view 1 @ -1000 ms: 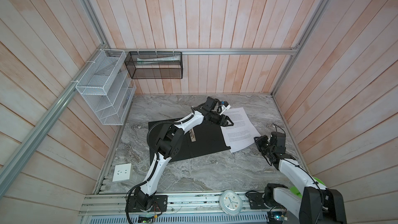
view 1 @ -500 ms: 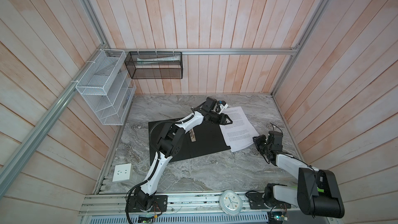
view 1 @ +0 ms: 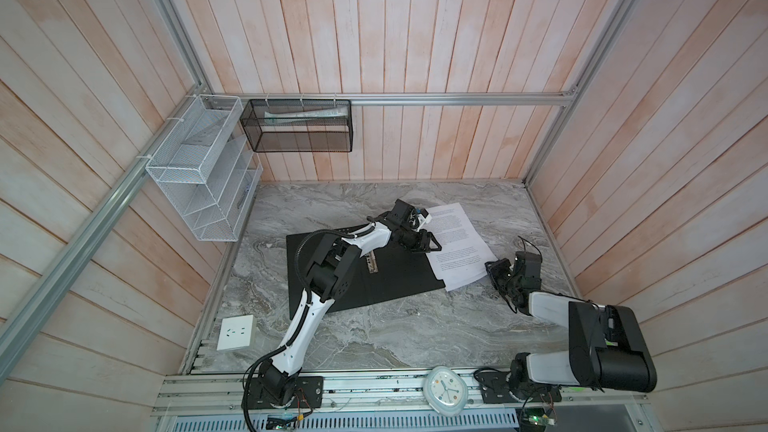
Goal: Put the files into the folder
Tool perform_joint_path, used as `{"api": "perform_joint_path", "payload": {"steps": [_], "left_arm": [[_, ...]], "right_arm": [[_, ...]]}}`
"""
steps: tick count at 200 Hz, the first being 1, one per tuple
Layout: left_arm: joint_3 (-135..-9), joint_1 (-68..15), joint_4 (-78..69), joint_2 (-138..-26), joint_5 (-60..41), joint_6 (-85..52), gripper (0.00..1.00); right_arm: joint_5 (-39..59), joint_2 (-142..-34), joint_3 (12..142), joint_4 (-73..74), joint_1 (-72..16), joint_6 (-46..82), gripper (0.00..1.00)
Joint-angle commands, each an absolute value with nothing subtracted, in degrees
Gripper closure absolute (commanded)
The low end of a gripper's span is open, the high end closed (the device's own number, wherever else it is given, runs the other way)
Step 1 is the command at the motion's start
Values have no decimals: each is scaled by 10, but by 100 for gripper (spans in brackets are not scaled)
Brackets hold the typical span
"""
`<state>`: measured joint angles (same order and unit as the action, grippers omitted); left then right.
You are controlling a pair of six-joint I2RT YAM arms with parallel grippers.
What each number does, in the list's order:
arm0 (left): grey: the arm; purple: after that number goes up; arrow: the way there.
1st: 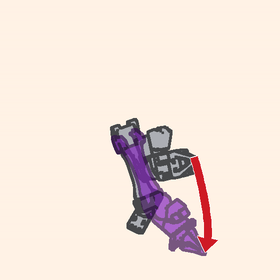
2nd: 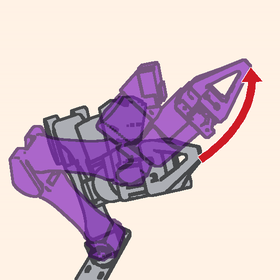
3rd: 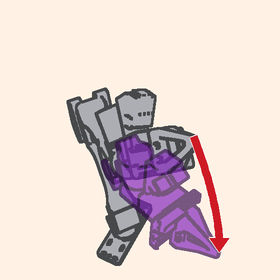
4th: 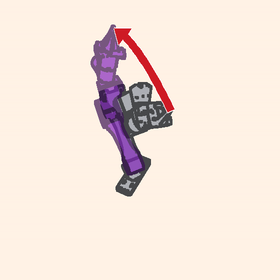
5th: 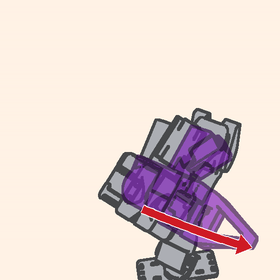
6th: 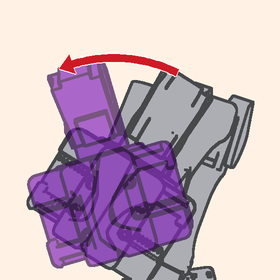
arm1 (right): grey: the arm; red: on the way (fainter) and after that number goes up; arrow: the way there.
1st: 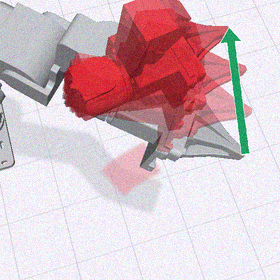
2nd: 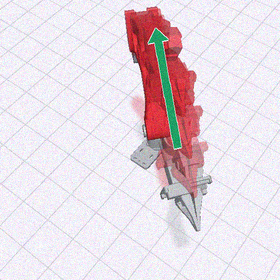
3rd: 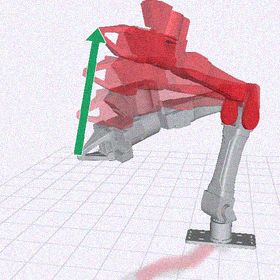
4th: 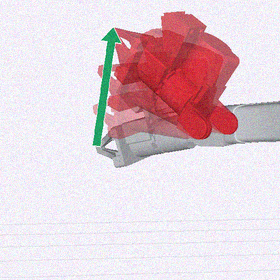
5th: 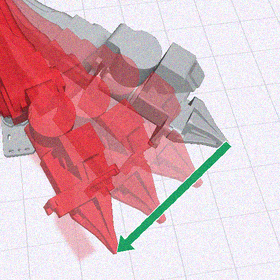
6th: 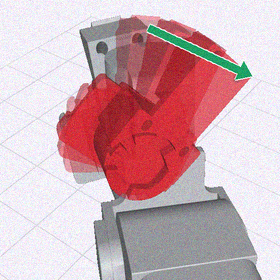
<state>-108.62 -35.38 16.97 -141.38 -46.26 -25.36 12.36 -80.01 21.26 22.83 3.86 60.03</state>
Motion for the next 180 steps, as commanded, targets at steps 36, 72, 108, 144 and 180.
{"api": "perform_joint_path", "payload": {"steps": [36,72,108,144,180], "left_arm": [[-1057,-360,160,-1412,-485,-259,42],[-1048,-360,160,-1412,-490,-259,42],[-1048,-360,162,-1408,-496,-252,42],[-1049,-360,163,-1386,-508,-236,42],[-1078,-352,211,-1339,-519,-197,42]], "right_arm": [[145,-854,215,309,41,616,68],[157,-891,225,341,41,628,70],[158,-899,223,364,41,637,78],[158,-882,219,366,41,633,96],[161,-846,219,355,40,630,100]]}}
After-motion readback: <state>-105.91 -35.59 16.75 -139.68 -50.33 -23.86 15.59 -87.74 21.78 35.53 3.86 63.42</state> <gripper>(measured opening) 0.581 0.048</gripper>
